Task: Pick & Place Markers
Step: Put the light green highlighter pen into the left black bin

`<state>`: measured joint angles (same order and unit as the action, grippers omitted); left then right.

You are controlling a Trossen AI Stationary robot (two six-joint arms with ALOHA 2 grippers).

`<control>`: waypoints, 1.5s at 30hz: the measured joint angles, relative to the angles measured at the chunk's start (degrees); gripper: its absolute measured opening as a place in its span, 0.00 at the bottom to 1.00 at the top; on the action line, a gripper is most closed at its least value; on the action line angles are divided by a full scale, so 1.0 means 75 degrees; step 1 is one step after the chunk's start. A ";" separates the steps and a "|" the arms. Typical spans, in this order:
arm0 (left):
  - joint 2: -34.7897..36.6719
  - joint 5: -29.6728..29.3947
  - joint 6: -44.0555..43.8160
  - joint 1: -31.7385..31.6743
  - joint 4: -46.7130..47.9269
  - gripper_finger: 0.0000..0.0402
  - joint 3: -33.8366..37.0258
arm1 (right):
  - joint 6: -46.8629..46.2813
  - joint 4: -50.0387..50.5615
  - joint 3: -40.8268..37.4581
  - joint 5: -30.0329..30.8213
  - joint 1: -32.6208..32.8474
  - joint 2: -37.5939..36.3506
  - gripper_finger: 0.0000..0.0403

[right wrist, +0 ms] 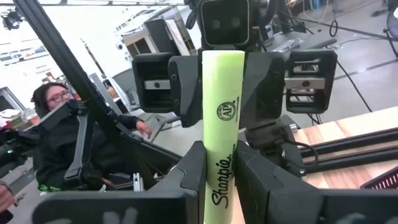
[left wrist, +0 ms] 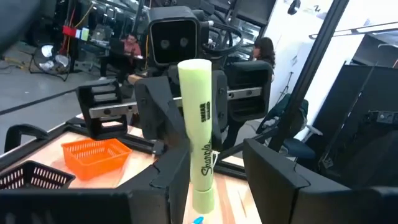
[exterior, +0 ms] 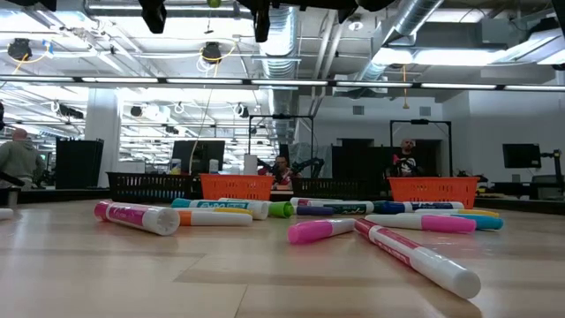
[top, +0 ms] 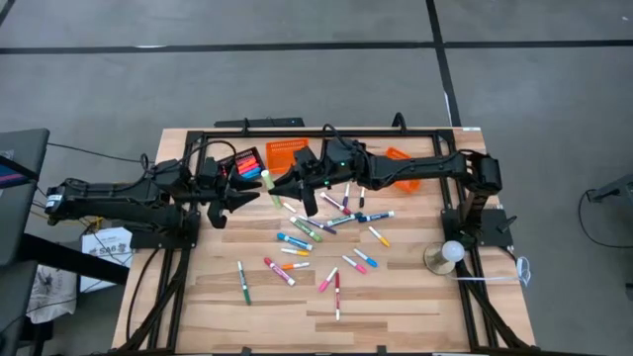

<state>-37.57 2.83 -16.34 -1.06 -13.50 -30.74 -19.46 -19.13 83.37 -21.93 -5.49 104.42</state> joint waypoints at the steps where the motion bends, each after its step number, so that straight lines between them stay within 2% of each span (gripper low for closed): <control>1: -0.0032 0.0000 -0.0006 0.0000 -0.0006 0.37 0.0000 | -0.0002 0.0005 0.0000 0.0016 0.0015 0.0001 0.12; 11: -0.0859 -0.0017 0.0099 -0.0003 -0.0968 0.47 0.0000 | -0.0146 0.0038 0.0000 0.0151 0.0037 -0.0002 0.12; 19: -0.1089 -0.0006 0.0120 -0.0003 -0.1365 0.48 -0.0003 | -0.0149 0.0098 -0.0012 0.0177 0.0080 -0.0002 0.12; 25: -0.1114 -0.0003 0.0069 -0.0012 -0.1546 0.40 -0.0003 | -0.0203 0.0113 -0.0012 0.0168 0.0080 -0.0002 0.12; 34: -0.1117 -0.0003 -0.0017 -0.0017 -0.1711 0.15 -0.0003 | -0.0172 0.0089 -0.0012 0.0130 0.0090 -0.0022 0.12; 41: -0.1117 0.0037 -0.0152 -0.0017 -0.1756 0.18 -0.0003 | -0.0192 0.0087 -0.0009 0.0136 0.0086 -0.0022 0.12; 45: -0.1120 0.0029 -0.0148 -0.0017 -0.1797 0.17 0.0000 | -0.0189 0.0060 -0.0009 0.0136 0.0086 -0.0022 0.16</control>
<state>-45.98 3.04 -17.45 -1.19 -26.98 -30.74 -20.88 -18.68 83.31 -20.91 -4.84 104.25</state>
